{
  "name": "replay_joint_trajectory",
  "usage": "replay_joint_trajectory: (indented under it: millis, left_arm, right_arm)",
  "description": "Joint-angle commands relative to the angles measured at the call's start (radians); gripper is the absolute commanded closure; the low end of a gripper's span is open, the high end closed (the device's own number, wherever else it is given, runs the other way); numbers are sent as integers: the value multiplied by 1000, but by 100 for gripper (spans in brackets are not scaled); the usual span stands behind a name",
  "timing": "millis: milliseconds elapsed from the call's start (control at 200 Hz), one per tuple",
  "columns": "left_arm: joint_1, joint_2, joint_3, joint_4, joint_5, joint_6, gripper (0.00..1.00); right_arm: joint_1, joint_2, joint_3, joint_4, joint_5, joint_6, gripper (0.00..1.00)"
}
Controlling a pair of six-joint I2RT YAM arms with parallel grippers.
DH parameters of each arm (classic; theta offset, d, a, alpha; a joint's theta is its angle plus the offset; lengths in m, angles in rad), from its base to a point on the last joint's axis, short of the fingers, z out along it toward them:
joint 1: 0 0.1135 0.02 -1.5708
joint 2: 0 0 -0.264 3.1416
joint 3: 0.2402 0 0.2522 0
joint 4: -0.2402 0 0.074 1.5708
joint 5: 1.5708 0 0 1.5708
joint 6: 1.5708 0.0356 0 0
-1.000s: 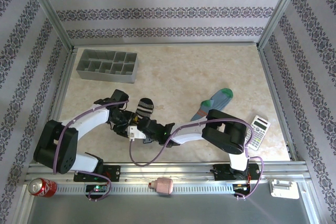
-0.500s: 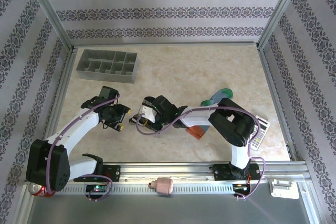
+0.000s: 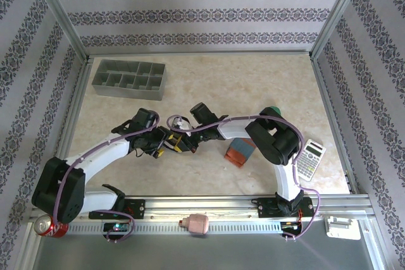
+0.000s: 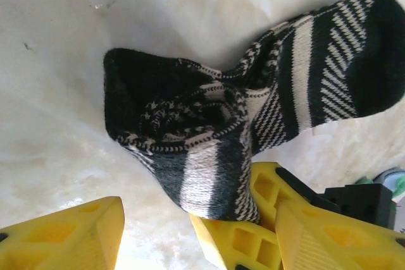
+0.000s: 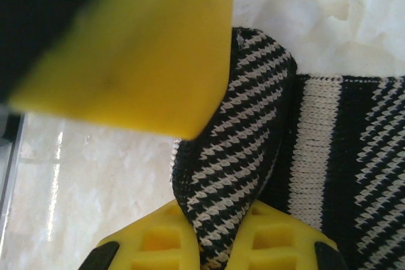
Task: Roll the socks
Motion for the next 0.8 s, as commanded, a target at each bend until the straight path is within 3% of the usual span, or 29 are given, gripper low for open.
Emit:
replay_joint_trajectory:
  millis: [0,260,390,445,530,674,799]
  left_arm:
    - [-16,32,-12,56,-38,-26,37]
    - [-30,170,8,18,-48,-13,54]
    - [-38,223,8,-112,-44,-43,85]
    - [-44,216,10,-180,-60,-62,100]
    - [-45,195,17,-258,-67,-90,100]
    - [-48,174,23,-299,-47,-174,100]
    - [-50,198,74,-348,-64,-196,100]
  right_arm:
    - [-2,91,-36,-202,37,22,100]
    - [-21,149,33,-263,-18,30,100]
    - [-20,130,38,-260,-1,1,100]
    - [-15,93,21,-235,32,-27,88]
    - [8,-19,-50,-147,169,-88,67]
    - [102,-283,-274,153,523,-236,47]
    - [235,-370,-320,171,867,-397,43]
